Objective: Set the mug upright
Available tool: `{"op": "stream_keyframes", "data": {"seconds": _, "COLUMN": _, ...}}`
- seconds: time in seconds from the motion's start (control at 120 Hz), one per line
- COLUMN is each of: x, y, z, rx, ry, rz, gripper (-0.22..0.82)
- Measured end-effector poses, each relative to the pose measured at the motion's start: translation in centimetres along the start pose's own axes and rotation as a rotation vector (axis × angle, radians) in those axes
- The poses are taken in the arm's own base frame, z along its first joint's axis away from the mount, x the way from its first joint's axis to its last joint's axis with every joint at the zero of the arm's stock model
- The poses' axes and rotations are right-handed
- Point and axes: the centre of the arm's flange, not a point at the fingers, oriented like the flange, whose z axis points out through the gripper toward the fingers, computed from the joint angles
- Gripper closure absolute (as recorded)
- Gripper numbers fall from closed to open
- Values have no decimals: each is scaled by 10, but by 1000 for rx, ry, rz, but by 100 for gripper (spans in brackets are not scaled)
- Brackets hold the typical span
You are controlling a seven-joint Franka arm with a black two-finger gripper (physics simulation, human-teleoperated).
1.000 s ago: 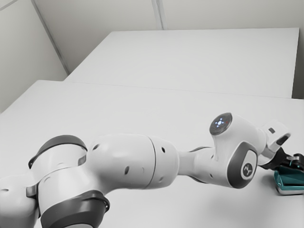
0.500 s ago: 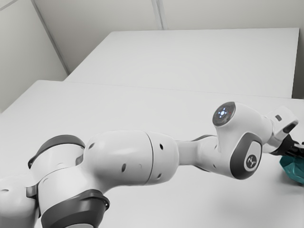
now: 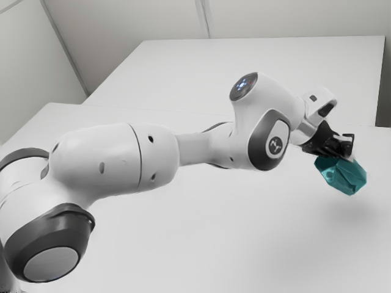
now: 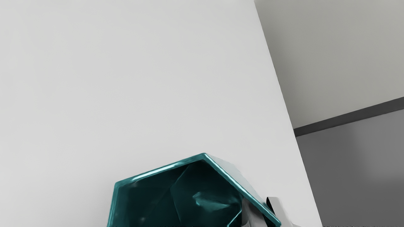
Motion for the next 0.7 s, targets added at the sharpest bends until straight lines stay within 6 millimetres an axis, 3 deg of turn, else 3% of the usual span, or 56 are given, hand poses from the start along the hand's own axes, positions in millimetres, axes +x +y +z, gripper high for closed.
{"op": "stream_keyframes", "data": {"seconds": 0.133, "x": 36, "y": -94, "z": -79, "rx": 123, "ry": -94, "rz": -41, "gripper": 78}}
{"op": "stream_keyframes", "data": {"seconds": 0.275, "x": 39, "y": -195, "z": -143, "rx": 279, "ry": -190, "rz": -119, "gripper": 78}}
{"op": "stream_keyframes", "data": {"seconds": 0.442, "x": 9, "y": -273, "z": -178, "rx": 451, "ry": -314, "rz": -176, "gripper": 78}}
{"op": "stream_keyframes", "data": {"seconds": 0.7, "x": -10, "y": -357, "z": -206, "rx": 589, "ry": -383, "rz": -290, "gripper": 78}}
